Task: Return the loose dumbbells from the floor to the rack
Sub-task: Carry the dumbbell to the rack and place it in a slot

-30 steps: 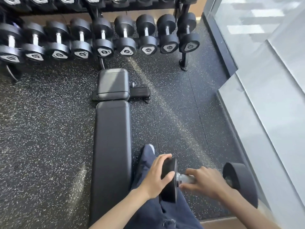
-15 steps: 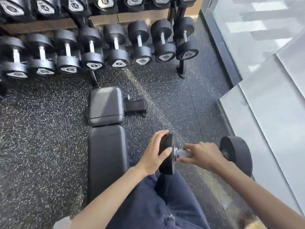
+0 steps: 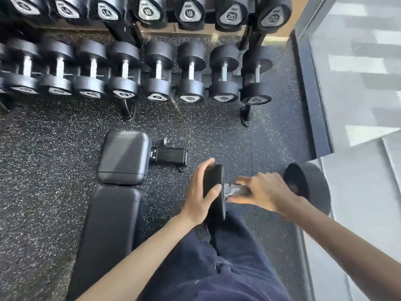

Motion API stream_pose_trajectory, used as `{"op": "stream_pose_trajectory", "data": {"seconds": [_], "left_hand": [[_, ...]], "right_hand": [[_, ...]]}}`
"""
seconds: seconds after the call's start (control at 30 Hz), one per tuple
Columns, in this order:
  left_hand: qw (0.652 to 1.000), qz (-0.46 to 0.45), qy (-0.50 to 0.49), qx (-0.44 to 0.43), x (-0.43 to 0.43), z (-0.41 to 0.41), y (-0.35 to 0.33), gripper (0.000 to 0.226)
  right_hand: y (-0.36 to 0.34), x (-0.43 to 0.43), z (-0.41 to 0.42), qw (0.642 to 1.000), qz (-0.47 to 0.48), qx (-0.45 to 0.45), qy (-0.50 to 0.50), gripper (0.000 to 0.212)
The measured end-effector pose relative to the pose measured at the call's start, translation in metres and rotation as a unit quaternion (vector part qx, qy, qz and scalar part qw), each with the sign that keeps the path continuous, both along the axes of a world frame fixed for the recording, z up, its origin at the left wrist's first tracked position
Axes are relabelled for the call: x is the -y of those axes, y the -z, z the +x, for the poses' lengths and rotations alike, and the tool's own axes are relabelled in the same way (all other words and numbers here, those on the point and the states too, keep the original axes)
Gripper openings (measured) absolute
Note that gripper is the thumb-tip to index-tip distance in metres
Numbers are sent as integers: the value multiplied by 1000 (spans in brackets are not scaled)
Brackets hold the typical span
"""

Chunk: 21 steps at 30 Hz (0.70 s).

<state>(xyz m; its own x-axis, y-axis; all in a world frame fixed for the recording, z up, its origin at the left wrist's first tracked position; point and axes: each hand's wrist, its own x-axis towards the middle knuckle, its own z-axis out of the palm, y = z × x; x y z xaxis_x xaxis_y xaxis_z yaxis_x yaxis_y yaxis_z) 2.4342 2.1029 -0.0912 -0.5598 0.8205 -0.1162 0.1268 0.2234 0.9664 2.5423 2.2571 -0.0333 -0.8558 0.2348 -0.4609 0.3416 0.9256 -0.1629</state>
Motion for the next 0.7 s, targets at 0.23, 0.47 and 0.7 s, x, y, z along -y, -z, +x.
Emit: {"op": "stream_pose_trajectory", "data": {"seconds": [0.23,0.47,0.7], "left_hand": [[1000,18,-17,12,-130,-17,-7,68],[998,48,-31,42,-241,-42,-1,70],[992,71,-79,75,-357,-79,2,66]], "right_hand": [[-16,-130,-24,1000,27,3,-14,66],[-19,-237,-52,999,28,14,-24,59],[-19,-354,-100,998,24,44,-46,59]]}}
